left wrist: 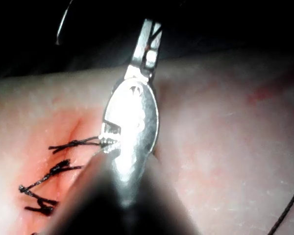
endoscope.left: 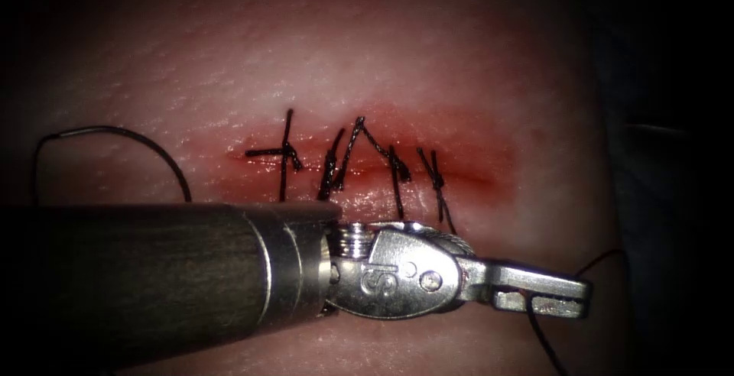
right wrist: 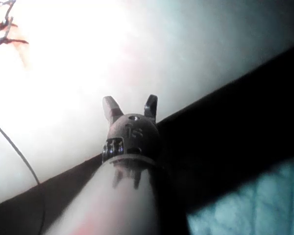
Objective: Wound Closure
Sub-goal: Set down the cut suture end from the left tool
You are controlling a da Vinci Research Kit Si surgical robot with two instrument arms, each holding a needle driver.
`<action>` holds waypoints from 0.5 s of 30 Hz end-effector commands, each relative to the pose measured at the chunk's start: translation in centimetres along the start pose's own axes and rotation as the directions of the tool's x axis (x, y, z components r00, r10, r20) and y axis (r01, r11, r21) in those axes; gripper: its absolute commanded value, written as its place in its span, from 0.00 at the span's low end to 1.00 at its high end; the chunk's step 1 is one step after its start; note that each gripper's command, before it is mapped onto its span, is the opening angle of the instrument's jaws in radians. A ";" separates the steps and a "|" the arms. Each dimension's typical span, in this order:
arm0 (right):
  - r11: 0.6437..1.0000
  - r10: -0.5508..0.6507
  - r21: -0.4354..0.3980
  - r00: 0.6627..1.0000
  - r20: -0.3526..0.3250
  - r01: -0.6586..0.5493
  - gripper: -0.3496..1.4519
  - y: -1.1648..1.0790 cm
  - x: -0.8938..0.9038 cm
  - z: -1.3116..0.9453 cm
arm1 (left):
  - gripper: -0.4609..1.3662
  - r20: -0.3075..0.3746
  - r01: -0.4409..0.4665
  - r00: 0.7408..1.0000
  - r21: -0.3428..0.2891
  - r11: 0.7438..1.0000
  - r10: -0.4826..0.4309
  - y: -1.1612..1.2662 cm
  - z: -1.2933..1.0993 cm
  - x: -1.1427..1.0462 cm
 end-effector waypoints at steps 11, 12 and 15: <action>1.000 0.001 -0.001 1.000 0.001 -0.001 0.82 -0.02 0.01 0.02 | 0.06 0.082 0.024 0.996 -0.030 0.999 -0.022 0.46 0.13 -0.54; 1.000 0.001 -0.001 1.000 0.001 -0.001 0.82 -0.02 0.01 0.02 | 0.06 0.095 0.022 0.995 -0.032 0.999 -0.019 0.48 0.13 -0.56; 1.000 0.001 -0.002 1.000 0.001 -0.001 0.82 -0.02 0.01 0.02 | 0.06 0.131 0.024 0.991 -0.032 0.999 -0.020 0.59 0.13 -0.64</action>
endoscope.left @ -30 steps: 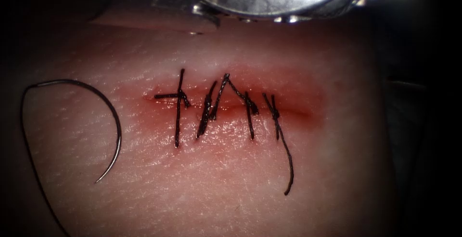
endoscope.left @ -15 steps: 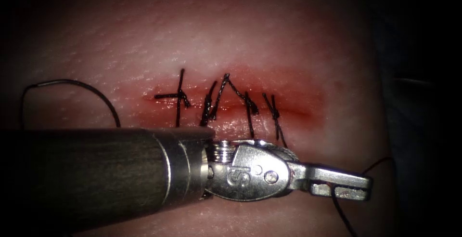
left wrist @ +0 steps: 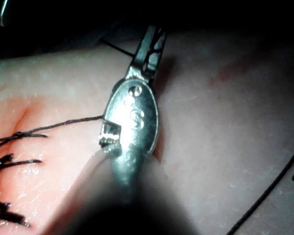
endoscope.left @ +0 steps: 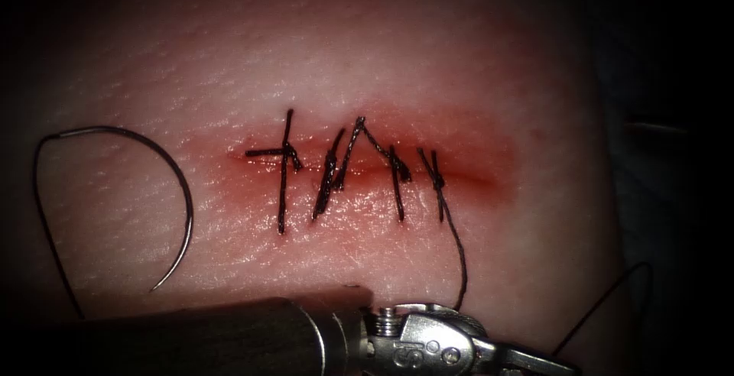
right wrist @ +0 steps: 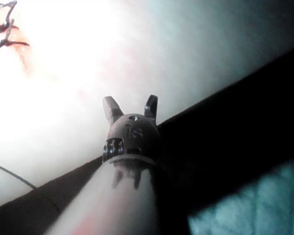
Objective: Wound Closure
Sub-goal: Set down the cut suture end from the left tool
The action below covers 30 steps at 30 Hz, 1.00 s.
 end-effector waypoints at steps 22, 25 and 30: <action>1.000 0.000 -0.009 1.000 0.000 0.000 0.86 -0.20 0.09 0.10 | 0.60 0.490 0.299 0.816 0.096 0.950 -0.306 0.31 -0.23 0.20; 1.000 0.001 -0.005 1.000 -0.002 -0.001 0.86 -0.22 0.11 0.10 | 0.68 0.496 0.376 0.783 0.105 0.921 -0.376 0.34 -0.29 0.26; 1.000 -0.005 -0.006 1.000 -0.002 0.004 0.87 -0.24 0.12 0.11 | 0.79 0.509 0.398 0.768 0.096 0.912 -0.389 0.33 -0.43 0.30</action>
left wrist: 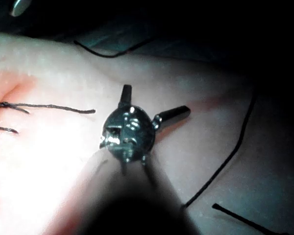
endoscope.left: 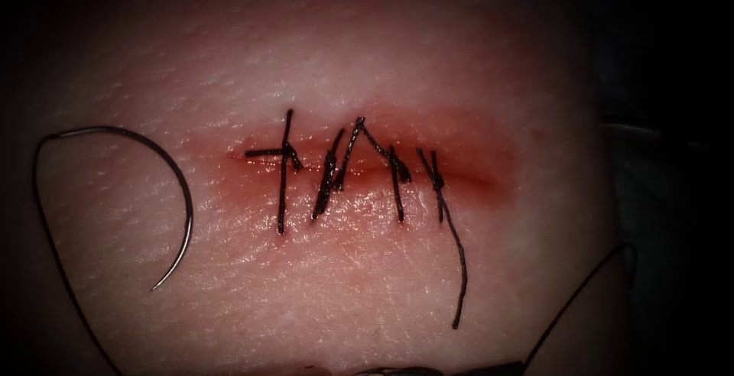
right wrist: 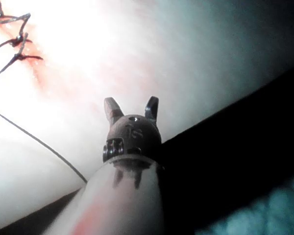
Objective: Wound Closure
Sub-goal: Set down the cut suture end from the left tool
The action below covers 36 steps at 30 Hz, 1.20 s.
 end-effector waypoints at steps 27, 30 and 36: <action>0.985 -0.040 0.164 0.998 -0.046 0.047 0.86 -0.33 0.17 0.29 | 0.76 0.047 -0.057 0.997 0.020 0.998 0.057 -0.72 -1.38 0.18; 0.979 -0.045 0.195 0.997 -0.061 0.056 0.85 -0.38 0.19 0.35 | 0.75 0.046 -0.060 0.997 0.029 0.998 0.059 -0.86 -1.50 0.22; 0.963 -0.080 0.248 0.991 -0.110 0.105 0.81 -0.44 0.24 0.48 | 0.64 0.019 -0.092 0.996 0.057 0.994 0.091 -1.08 -1.64 0.28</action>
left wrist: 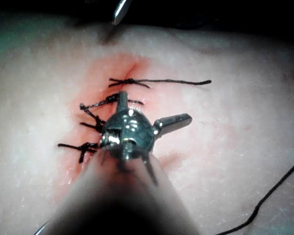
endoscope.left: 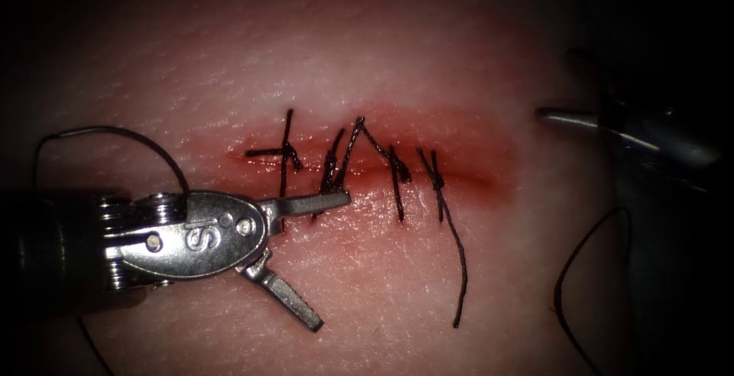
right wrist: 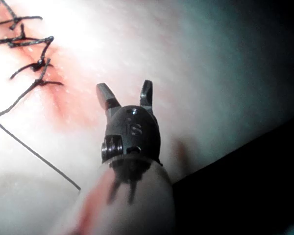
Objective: Wound Closure
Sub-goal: Set down the cut suture end from the left tool, then grab the remaining suture tail with the left gripper
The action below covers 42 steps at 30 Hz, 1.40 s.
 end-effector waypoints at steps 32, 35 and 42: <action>0.878 -0.321 0.261 0.898 -0.300 0.401 0.78 0.06 0.04 0.39 | 0.64 0.001 -0.239 0.971 -0.006 0.971 0.239 0.21 0.35 0.06; 0.876 -0.323 0.261 0.896 -0.303 0.404 0.78 0.04 0.05 0.41 | 0.62 0.005 -0.246 0.969 0.001 0.969 0.246 0.26 0.43 0.06; 0.877 -0.323 0.260 0.896 -0.303 0.404 0.78 0.03 0.06 0.43 | 0.62 0.003 -0.258 0.966 -0.012 0.966 0.258 0.42 0.71 0.00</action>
